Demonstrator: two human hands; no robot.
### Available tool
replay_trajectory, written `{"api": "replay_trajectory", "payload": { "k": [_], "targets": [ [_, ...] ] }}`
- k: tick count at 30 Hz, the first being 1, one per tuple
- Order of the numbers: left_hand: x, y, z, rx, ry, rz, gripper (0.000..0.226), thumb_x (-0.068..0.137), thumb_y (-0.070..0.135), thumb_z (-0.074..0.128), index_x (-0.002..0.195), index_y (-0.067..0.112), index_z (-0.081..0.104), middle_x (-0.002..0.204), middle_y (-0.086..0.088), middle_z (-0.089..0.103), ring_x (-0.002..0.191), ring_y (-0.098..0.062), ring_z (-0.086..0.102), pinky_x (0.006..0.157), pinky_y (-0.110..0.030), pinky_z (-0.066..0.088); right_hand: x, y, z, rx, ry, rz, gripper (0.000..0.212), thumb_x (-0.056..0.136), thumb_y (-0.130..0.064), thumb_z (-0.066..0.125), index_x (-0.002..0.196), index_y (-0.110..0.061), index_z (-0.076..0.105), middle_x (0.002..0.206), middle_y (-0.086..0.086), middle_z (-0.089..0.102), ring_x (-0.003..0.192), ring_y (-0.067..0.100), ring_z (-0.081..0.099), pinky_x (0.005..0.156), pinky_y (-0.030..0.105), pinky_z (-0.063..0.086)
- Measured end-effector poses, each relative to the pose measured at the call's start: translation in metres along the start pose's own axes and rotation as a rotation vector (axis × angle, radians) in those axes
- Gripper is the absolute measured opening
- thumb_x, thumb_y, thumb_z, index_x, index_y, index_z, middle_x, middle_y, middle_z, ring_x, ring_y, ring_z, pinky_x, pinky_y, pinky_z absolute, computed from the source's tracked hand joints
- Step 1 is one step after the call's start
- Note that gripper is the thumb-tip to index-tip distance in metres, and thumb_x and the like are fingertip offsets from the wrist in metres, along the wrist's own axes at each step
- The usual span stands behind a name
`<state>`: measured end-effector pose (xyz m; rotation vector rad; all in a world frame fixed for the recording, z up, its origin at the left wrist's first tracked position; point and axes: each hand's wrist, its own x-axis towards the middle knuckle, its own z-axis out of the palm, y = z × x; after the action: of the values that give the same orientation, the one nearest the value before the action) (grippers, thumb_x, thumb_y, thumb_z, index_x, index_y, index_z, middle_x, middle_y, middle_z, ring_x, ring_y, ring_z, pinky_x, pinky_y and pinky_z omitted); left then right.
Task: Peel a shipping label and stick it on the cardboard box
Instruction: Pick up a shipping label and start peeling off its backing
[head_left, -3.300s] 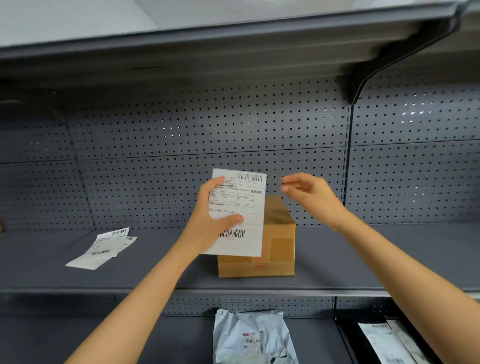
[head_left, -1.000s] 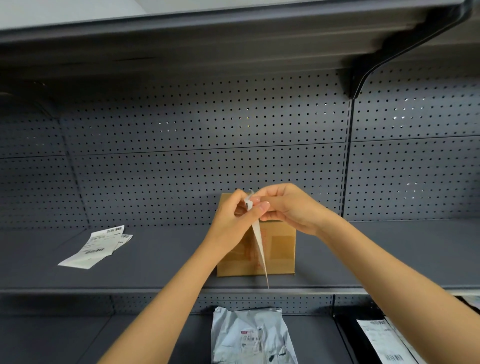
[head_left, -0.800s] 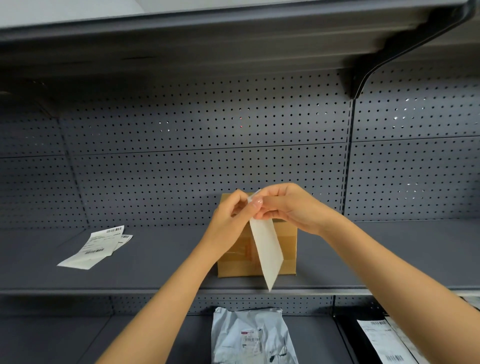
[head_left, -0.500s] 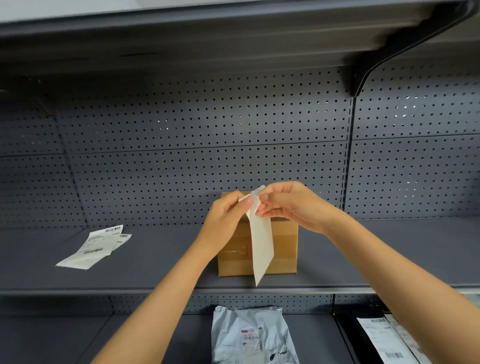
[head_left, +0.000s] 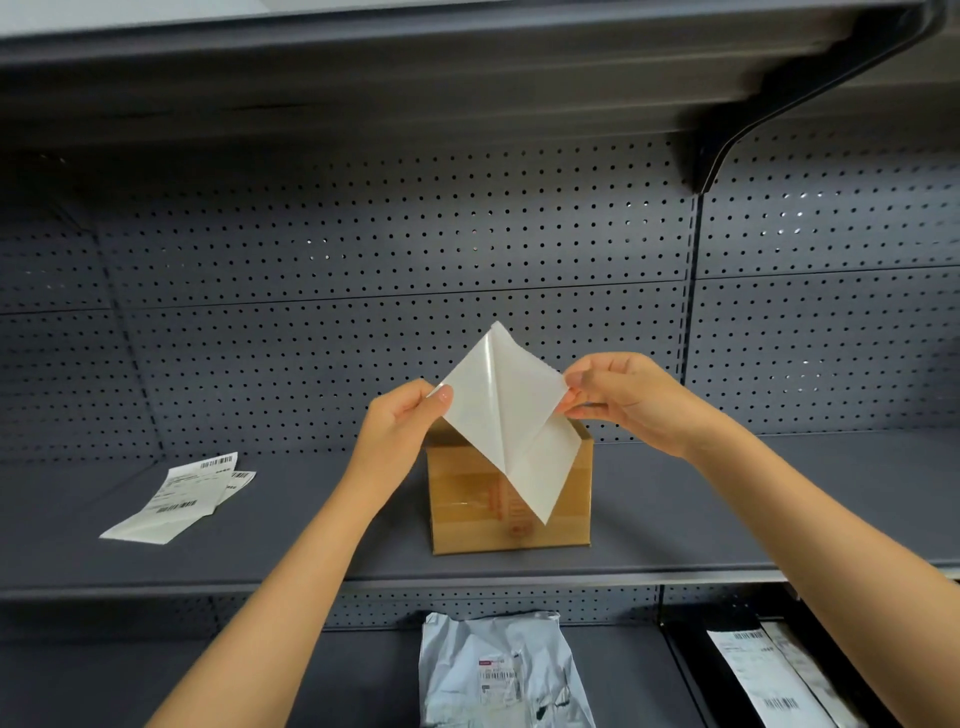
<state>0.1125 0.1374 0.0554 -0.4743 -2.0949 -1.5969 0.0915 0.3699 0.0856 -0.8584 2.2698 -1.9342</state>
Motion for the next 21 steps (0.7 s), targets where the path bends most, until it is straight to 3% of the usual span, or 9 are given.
{"api": "replay_trajectory", "payload": {
  "k": [3, 8, 13, 21],
  "targets": [
    [0.001, -0.005, -0.008, 0.017, 0.009, -0.002, 0.039, 0.090, 0.024, 0.049, 0.078, -0.013, 0.053, 0.084, -0.028, 0.056, 0.078, -0.019, 0.048, 0.073, -0.024, 0.037, -0.003, 0.000, -0.008, -0.017, 0.027, 0.009, 0.023, 0.090, -0.010, 0.048, 0.076, -0.012, 0.066, 0.076, -0.003, 0.074, 0.078, 0.011, 0.068, 0.082, 0.023, 0.055],
    [0.002, -0.010, -0.018, 0.010, 0.055, -0.036, 0.031, 0.091, 0.022, 0.047, 0.076, -0.002, 0.060, 0.084, -0.005, 0.064, 0.081, -0.008, 0.057, 0.084, -0.027, 0.043, -0.007, 0.001, -0.020, -0.015, 0.106, 0.017, 0.025, 0.090, -0.009, 0.047, 0.072, -0.012, 0.064, 0.071, -0.004, 0.073, 0.074, 0.009, 0.068, 0.075, 0.018, 0.055],
    [0.007, -0.015, -0.027, -0.024, 0.121, -0.062, 0.025, 0.092, 0.019, 0.045, 0.072, 0.013, 0.061, 0.085, -0.004, 0.067, 0.090, -0.024, 0.061, 0.093, -0.037, 0.044, -0.009, 0.005, -0.032, 0.076, 0.187, 0.048, 0.029, 0.091, -0.011, 0.045, 0.066, -0.012, 0.061, 0.068, -0.003, 0.069, 0.076, 0.014, 0.067, 0.075, 0.024, 0.052],
    [0.009, -0.020, -0.030, -0.101, 0.150, -0.081, 0.022, 0.093, 0.018, 0.041, 0.078, 0.020, 0.058, 0.081, -0.002, 0.065, 0.082, -0.018, 0.062, 0.095, -0.040, 0.044, -0.016, 0.018, -0.048, 0.244, 0.392, 0.069, 0.025, 0.091, -0.009, 0.039, 0.076, -0.011, 0.058, 0.076, 0.003, 0.060, 0.066, 0.012, 0.066, 0.079, 0.032, 0.050]
  ]
}}
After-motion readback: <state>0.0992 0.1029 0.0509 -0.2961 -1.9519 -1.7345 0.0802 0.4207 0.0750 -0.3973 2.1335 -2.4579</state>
